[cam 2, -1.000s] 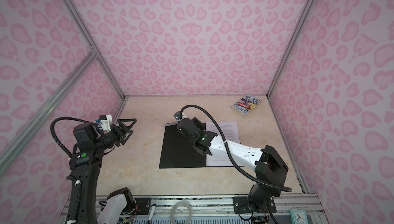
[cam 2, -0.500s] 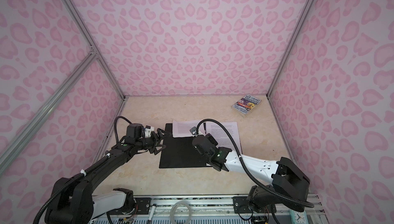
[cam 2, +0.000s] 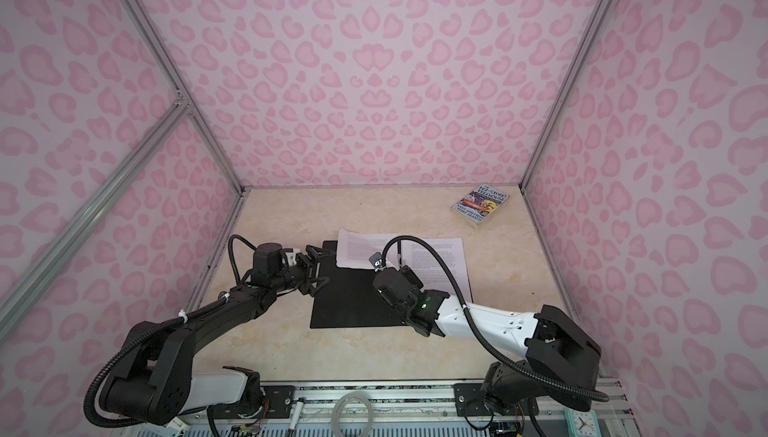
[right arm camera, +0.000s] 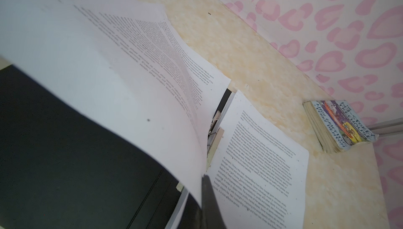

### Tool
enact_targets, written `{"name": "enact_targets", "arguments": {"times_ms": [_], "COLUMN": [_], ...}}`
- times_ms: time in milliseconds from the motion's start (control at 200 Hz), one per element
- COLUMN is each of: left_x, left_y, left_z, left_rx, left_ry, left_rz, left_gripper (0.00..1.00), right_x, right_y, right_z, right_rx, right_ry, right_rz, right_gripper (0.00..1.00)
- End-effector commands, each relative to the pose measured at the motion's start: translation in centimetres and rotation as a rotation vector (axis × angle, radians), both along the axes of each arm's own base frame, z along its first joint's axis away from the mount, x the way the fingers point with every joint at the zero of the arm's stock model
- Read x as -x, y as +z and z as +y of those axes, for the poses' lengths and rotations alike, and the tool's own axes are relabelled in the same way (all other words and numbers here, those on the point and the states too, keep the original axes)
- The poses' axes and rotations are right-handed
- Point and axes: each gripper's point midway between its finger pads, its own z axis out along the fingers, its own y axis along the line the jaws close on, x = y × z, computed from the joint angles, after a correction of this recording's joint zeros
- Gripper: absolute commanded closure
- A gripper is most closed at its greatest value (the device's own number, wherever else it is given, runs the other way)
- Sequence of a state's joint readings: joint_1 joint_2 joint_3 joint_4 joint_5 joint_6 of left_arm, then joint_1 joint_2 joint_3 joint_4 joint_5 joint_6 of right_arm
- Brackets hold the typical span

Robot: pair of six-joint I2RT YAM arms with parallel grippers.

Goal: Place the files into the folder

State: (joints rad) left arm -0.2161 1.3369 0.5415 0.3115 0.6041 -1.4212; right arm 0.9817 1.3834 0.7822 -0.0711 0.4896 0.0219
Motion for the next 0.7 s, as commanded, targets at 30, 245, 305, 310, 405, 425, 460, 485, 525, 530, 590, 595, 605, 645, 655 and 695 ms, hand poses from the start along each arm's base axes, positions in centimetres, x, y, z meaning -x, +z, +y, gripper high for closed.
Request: {"name": "enact_targets", "arguments": {"times_ms": [30, 245, 305, 310, 405, 425, 460, 485, 525, 530, 590, 595, 605, 645, 655, 695], "left_x": [-1.3, -2.1, -2.4, -2.4, -2.8, -2.9, -3.0, -3.1, -3.2, -3.2, -3.4, -3.4, -3.4, -3.5, -3.5, -3.6], "left_y": [2.0, 1.9, 1.9, 1.9, 1.8, 1.8, 1.8, 1.8, 1.6, 1.6, 1.6, 1.7, 1.7, 1.7, 1.7, 1.9], "left_z": [-0.2, -2.2, -2.9, -2.9, -3.6, -3.7, -3.8, -4.0, -4.1, -4.2, -4.4, -4.4, -4.4, -4.5, -4.5, -4.7], "left_rx": [0.047, 0.069, 0.075, 0.075, 0.080, 0.079, 0.083, 0.085, 0.091, 0.092, 0.100, 0.101, 0.102, 0.104, 0.104, 0.103], "left_ry": [0.019, -0.023, -0.034, -0.035, -0.040, -0.042, -0.043, -0.044, -0.045, -0.046, -0.052, -0.052, -0.053, -0.058, -0.059, -0.074], "left_rz": [-0.065, -0.051, -0.049, -0.050, -0.043, -0.043, -0.042, -0.041, -0.036, -0.036, -0.036, -0.037, -0.036, -0.039, -0.040, -0.053], "left_gripper": [0.03, 0.02, 0.07, 0.07, 0.16, 0.18, 0.23, 0.28, 0.39, 0.40, 0.60, 0.61, 0.65, 0.76, 0.79, 0.89], "right_x": [0.1, 0.2, 0.2, 0.2, 0.3, 0.3, 0.4, 0.4, 0.4, 0.4, 0.4, 0.4, 0.4, 0.4, 0.5, 0.5], "right_y": [-0.1, -0.2, -0.2, -0.2, -0.1, -0.1, -0.1, 0.0, -0.1, -0.1, 0.0, 0.0, 0.0, 0.0, 0.1, 0.4], "right_z": [0.0, 0.1, 0.1, 0.1, 0.1, 0.1, 0.1, 0.1, 0.1, 0.1, 0.0, 0.0, 0.0, 0.0, 0.0, -0.1], "right_rx": [-0.011, -0.019, -0.018, -0.018, -0.025, -0.024, -0.026, -0.028, -0.027, -0.026, -0.025, -0.024, -0.024, -0.026, -0.027, -0.037], "right_ry": [0.003, 0.012, 0.012, 0.012, 0.016, 0.017, 0.020, 0.020, 0.023, 0.022, 0.021, 0.021, 0.021, 0.019, 0.020, 0.016], "right_rz": [0.001, 0.003, 0.003, 0.003, 0.000, 0.002, 0.002, -0.001, -0.001, -0.001, -0.001, -0.001, 0.000, 0.002, 0.002, 0.002], "right_gripper": [1.00, 1.00, 1.00, 1.00, 1.00, 1.00, 1.00, 1.00, 1.00, 1.00, 1.00, 1.00, 1.00, 0.96, 0.91, 0.70]}}
